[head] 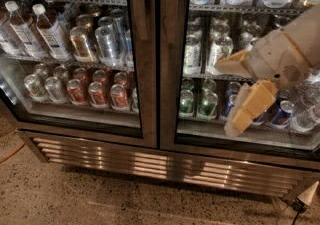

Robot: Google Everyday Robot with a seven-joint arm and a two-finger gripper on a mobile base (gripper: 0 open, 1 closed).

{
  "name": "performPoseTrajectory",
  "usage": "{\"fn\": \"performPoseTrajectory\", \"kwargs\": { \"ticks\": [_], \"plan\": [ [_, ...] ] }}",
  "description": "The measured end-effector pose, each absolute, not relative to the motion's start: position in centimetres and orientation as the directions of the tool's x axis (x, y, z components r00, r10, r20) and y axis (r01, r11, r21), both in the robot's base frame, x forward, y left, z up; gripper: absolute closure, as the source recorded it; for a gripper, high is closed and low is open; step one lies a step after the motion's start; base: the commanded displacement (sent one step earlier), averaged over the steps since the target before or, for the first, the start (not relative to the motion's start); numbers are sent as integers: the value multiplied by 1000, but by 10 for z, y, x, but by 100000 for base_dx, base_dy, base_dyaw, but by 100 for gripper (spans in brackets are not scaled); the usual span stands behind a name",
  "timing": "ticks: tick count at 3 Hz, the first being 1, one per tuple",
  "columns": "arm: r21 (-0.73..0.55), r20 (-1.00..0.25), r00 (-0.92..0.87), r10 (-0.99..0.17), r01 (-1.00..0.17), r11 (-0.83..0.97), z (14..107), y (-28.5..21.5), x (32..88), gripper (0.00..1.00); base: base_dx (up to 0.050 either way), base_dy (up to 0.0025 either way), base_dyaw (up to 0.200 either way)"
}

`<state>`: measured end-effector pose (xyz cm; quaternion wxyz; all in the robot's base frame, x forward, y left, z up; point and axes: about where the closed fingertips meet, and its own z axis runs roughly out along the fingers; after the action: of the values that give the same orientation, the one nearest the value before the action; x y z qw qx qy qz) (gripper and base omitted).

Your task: Open right fridge door

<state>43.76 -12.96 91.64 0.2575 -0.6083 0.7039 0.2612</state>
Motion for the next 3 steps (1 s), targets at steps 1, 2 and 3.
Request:
{"fn": "performPoseTrajectory", "kwargs": {
  "ticks": [1, 2, 3],
  "plan": [
    [42, -739, -164, -654, -979, 198, 931, -147, 431, 0, 0, 0, 0],
    [42, -739, -164, -654, -979, 198, 931, -147, 431, 0, 0, 0, 0],
    [136, -755, -168, -633, -986, 100, 923, -136, 429, 0, 0, 0, 0]
  ]
}}
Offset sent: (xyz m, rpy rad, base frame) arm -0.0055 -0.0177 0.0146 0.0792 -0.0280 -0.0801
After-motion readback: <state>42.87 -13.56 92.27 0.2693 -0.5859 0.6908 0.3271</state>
